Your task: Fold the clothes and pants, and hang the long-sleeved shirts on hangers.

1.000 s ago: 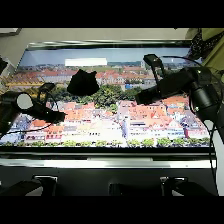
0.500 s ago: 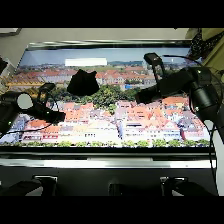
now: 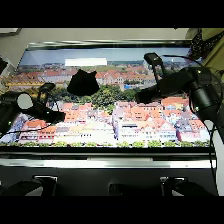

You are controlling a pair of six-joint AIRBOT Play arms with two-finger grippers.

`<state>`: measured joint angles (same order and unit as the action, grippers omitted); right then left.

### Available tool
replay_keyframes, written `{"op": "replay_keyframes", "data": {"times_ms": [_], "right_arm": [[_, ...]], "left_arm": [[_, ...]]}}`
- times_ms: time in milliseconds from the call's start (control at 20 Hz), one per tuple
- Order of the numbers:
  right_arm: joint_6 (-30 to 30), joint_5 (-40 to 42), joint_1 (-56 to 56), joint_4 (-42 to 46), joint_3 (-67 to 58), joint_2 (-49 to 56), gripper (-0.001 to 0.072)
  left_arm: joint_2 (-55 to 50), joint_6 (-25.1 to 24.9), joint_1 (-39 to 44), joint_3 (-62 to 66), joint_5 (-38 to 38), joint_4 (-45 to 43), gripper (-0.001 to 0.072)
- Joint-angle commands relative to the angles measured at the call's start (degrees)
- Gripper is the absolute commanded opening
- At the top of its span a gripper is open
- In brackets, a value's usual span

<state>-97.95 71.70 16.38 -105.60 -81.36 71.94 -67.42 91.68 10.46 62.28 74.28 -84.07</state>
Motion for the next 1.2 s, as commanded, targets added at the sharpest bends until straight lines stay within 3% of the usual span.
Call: {"op": "replay_keyframes", "data": {"times_ms": [0,50,100,200,250,300,450,550,750,950,1100,1150], "right_arm": [[0.02,-0.02,0.04,0.02,0.02,0.02,0.0027],[0.02,-0.02,0.04,0.00,0.02,0.02,0.0027],[0.02,-0.04,0.04,0.00,0.02,0.02,0.0026],[0.02,-0.68,0.04,-0.02,0.02,0.02,0.0026],[0.02,-1.14,0.04,-0.02,0.02,0.02,0.0026],[0.02,-1.31,0.04,-0.02,0.02,0.02,0.0026],[0.02,-1.27,0.04,-0.63,0.02,0.02,0.0027],[0.02,-1.36,0.04,-0.61,0.02,0.02,0.0027],[0.02,-1.09,0.04,-0.26,0.02,0.02,0.0152],[0.04,-1.05,0.04,-0.26,0.02,0.02,0.0152],[0.07,-1.05,0.04,-0.28,0.02,0.02,0.0152],[0.07,-1.05,0.07,-0.28,0.02,0.02,0.0152]], "left_arm": [[-0.04,0.00,-0.02,-0.02,0.00,0.00,0.0019],[-0.04,0.00,-0.02,-0.02,-0.17,-0.04,0.0021],[-0.07,0.09,-0.09,-0.02,-1.38,-0.13,0.0102],[-0.04,3.04,-0.09,-0.02,-3.28,-0.20,0.0580],[-0.04,3.85,-0.09,-0.02,-4.15,-0.20,0.0634],[-0.07,4.00,-0.11,0.00,-6.29,-0.22,0.0634],[-2.69,10.58,-0.15,2.54,-16.70,-5.22,0.0633],[-10.25,10.82,-0.15,10.25,-21.42,-9.40,0.0634],[-31.82,10.80,-2.03,30.36,-21.70,-11.52,0.0634],[-46.93,10.84,-3.50,43.43,-23.91,-11.47,0.0634],[-51.95,10.82,-3.58,47.01,-23.98,-11.43,0.0630],[-52.41,10.75,-3.58,47.08,-23.67,-10.49,0.0576]]}}
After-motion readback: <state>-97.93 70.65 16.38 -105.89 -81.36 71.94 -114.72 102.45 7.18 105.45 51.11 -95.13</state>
